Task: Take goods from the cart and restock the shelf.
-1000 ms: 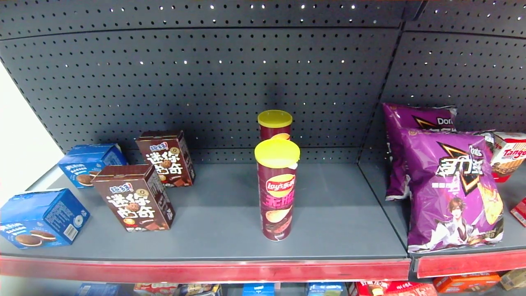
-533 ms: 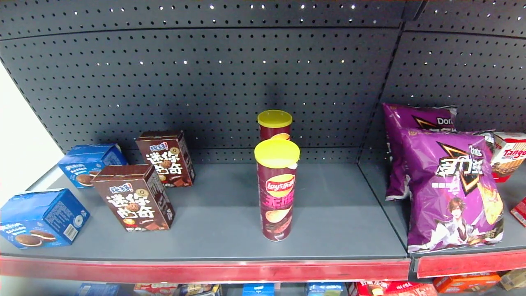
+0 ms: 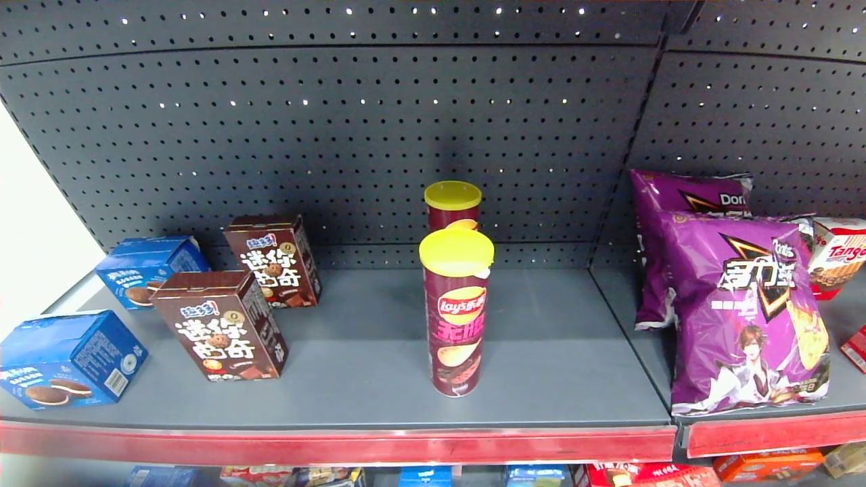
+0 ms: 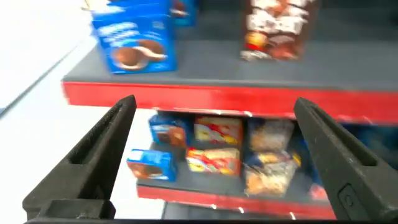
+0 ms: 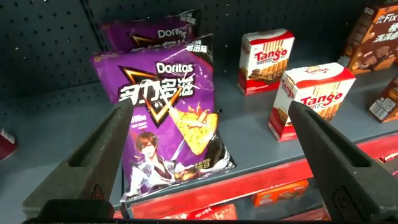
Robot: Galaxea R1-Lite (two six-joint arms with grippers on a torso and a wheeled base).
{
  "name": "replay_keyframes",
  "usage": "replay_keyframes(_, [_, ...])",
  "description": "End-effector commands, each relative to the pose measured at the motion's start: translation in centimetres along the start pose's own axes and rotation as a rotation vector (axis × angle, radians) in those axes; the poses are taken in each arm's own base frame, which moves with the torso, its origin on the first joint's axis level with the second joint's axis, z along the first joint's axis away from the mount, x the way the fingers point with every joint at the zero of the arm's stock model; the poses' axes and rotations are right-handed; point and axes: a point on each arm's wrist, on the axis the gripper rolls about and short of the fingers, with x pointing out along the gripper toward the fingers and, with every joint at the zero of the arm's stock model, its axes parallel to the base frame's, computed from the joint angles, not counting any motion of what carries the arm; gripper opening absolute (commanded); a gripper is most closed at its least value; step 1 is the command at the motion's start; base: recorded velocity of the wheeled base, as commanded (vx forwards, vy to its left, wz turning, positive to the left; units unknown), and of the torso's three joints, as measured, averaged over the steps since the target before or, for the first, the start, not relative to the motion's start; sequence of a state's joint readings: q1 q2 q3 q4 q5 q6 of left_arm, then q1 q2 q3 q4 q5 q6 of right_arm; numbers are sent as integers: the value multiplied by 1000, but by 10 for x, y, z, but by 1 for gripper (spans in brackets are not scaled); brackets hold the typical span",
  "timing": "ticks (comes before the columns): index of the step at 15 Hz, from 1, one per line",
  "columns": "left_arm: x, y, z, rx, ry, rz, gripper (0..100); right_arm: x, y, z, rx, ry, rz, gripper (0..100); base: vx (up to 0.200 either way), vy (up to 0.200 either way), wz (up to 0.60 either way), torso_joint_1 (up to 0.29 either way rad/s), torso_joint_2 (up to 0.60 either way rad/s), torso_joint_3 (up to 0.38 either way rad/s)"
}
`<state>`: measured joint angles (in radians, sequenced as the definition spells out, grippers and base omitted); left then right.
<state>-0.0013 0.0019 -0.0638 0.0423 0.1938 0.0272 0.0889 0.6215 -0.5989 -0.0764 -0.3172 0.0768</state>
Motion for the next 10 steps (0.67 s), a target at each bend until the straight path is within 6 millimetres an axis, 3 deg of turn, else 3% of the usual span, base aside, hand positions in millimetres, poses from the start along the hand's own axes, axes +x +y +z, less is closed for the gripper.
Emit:
replay_keyframes(1, [5,-1,-7,-4,-42,11,100,-4,-2,-3,2,-5,-8,100,0,0,0,0,0,0])
replay_keyframes(5, [5,-1,-7,129,-43,0,100,-12,-5,-3,10,-35,-30,100,0,0,0,0,0,0])
replay_keyframes(8, [4,-5,-7,113,-54,-183,100,-21,-8,-6,5,-25,-34,100,0,0,0,0,0,0])
replay_keyframes(10, [4,-5,-7,32,-42,-183,100,-23,-8,-8,4,-22,-35,100,0,0,0,0,0,0])
